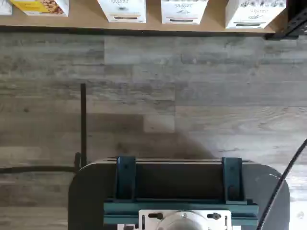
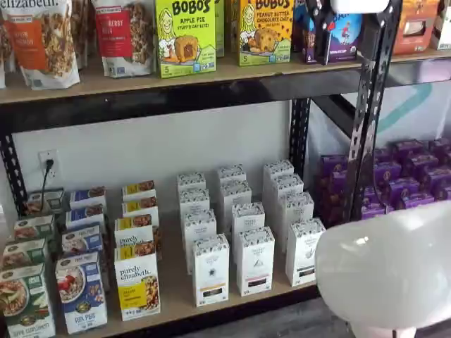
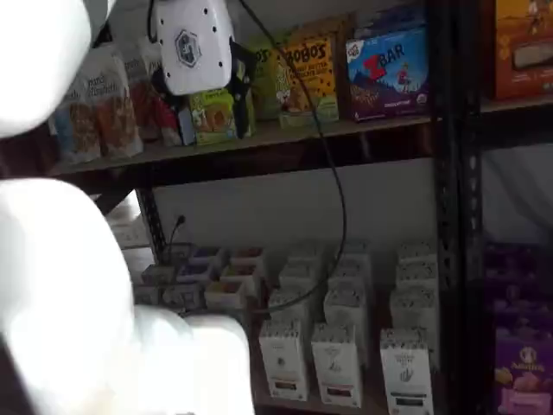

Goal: Pick up the white box with a green strip in the middle, on the bottom shelf, the sixth box from the left

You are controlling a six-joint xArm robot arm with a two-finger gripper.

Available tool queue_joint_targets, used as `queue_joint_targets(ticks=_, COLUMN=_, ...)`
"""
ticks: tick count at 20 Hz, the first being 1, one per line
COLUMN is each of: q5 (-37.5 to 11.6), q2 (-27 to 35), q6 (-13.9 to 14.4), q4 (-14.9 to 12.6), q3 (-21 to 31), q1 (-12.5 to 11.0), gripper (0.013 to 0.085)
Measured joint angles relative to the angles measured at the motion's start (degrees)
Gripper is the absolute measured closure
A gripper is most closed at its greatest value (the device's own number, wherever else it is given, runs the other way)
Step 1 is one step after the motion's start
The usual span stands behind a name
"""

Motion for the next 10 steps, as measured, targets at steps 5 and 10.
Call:
queue_joint_targets(ticks=5, q5=-1.3, q2=-0.74, q6=-1.35, q4=2.48, q3=0.78, q1=-2.35, gripper=0.013)
queue_joint_targets(ticks=10, q5=-3.4, q2=-1.23, q6=-0.38, q4=-0.52, q3=2.38, q1=-0.06, gripper=0.013)
